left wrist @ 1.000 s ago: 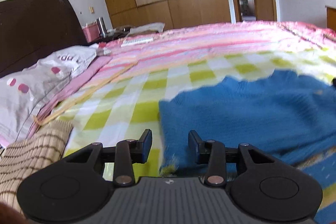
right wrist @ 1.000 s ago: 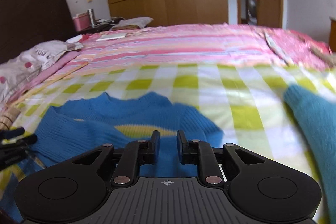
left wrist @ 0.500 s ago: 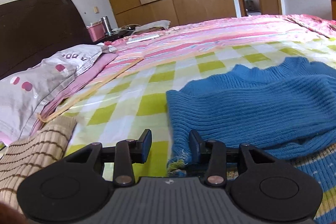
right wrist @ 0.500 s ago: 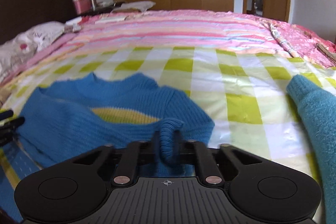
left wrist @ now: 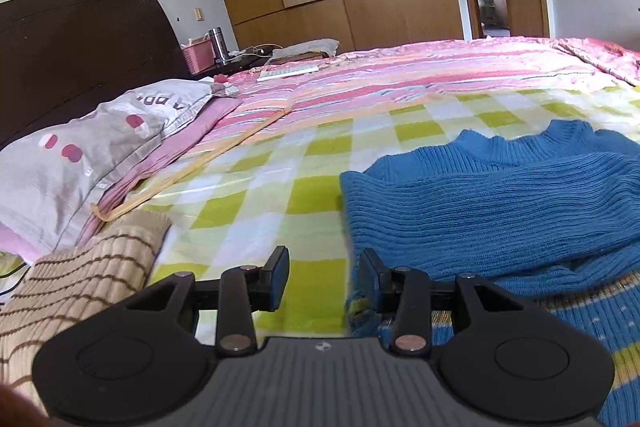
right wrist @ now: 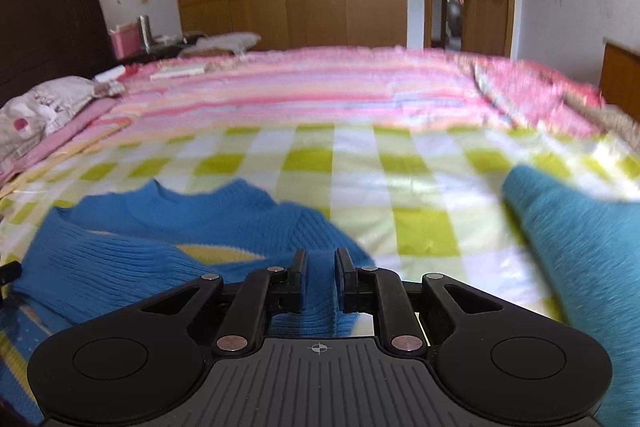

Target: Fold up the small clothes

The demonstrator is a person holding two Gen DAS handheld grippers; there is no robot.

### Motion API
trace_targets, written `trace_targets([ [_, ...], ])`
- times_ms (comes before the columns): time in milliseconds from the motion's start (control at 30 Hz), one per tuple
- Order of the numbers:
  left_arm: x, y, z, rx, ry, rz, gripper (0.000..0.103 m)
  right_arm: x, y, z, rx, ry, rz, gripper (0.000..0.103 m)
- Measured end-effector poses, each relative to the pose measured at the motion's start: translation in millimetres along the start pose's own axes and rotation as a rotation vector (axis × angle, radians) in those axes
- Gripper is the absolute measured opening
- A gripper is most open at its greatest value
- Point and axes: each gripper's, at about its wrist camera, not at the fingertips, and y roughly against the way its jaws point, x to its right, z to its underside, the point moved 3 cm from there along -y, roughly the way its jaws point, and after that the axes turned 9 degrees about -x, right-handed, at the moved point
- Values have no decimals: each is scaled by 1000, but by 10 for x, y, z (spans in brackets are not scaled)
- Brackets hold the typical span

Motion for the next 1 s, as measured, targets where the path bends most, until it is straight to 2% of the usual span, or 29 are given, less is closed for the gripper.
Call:
trace_targets([
  [100,1,-21,72,-33,-25,-10,46,-135,95,109,-1,58,-34,24],
  [200,-24,-22,115,-60,-30,-7,46,-202,-146,246,-134,71,-23,24],
  [233,-49,25,116,-58,-26,0,45,-212,-150,271,-126,62,-16,24],
  [300,-104,117,144,-52,-23,20,45,-239,-34,263,-103,62,-16,24],
  [433,-242,282,326,-91,4,59,45,-216,294,351,-104,15,-95,24],
  [567,-344,526,593,-120,6,91,45,-251,615,639,-149,1,-150,24],
  [700,-377,736,848,-150,-31,122,45,-249,901,991,-208,-40,-188,32],
  [800,-374,841,1016,-160,-75,118,47,-235,1066,1195,-230,-56,-183,33],
  [1000,-409,1034,1141,-155,-68,146,48,-194,1277,1473,-258,-101,-161,33],
])
